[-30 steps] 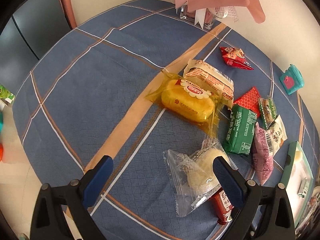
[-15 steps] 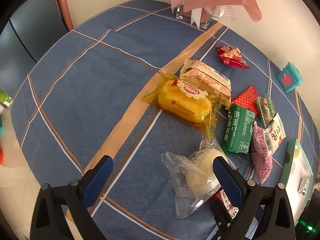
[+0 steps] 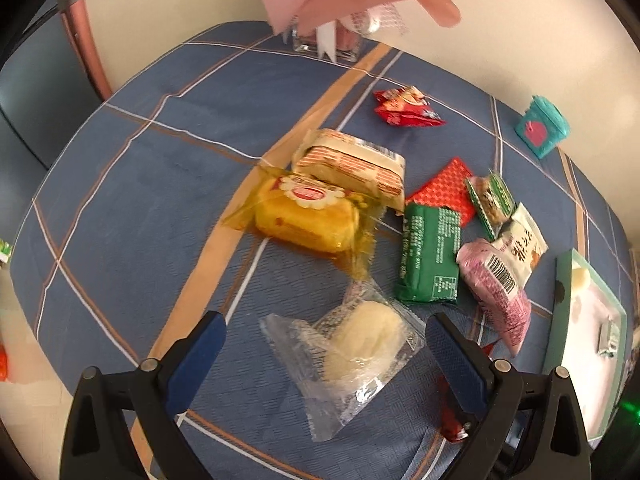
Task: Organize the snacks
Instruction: 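Grasp the wrapped bun with the left tool while the right tool grasps the red milk-biscuit pack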
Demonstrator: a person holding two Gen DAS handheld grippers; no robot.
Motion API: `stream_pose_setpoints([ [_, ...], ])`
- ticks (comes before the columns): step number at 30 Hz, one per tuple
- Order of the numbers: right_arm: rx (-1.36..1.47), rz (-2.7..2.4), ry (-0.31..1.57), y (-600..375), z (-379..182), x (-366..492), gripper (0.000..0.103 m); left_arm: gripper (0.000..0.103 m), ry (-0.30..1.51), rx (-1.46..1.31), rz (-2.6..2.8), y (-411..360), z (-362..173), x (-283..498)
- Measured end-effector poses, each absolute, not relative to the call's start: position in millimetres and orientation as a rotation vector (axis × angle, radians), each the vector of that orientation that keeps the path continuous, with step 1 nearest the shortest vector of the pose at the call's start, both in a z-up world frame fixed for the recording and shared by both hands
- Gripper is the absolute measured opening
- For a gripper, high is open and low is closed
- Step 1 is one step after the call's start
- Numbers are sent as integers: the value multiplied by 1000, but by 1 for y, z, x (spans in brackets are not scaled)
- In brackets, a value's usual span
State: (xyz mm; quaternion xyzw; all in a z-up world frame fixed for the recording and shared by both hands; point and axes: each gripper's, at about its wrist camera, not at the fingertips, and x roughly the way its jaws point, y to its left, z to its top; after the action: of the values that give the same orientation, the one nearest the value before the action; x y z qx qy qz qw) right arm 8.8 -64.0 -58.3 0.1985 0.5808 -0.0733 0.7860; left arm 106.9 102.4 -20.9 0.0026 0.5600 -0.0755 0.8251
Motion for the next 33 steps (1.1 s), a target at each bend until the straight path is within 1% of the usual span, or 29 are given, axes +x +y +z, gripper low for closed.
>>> stream_pose_setpoints([
  [11,562,-264,1266,-118,-65,-10,62,101,1231,96,-195,82,-40,105],
  [13,583,-264,1272,-124,-67,-13,61,97,1235,114,-194,80,-42,105],
  [19,505,-259,1298,-113,-69,-5,61,92,1264,142,-213,75,-49,104],
  [22,475,-239,1305,-109,-69,-3,58,88,1286,155,-240,70,-53,100],
  [27,449,-225,1310,-109,-71,1,57,84,1330,156,-285,64,-60,96],
  [33,442,-222,1312,-111,-68,2,56,76,1357,150,-329,58,-64,89],
])
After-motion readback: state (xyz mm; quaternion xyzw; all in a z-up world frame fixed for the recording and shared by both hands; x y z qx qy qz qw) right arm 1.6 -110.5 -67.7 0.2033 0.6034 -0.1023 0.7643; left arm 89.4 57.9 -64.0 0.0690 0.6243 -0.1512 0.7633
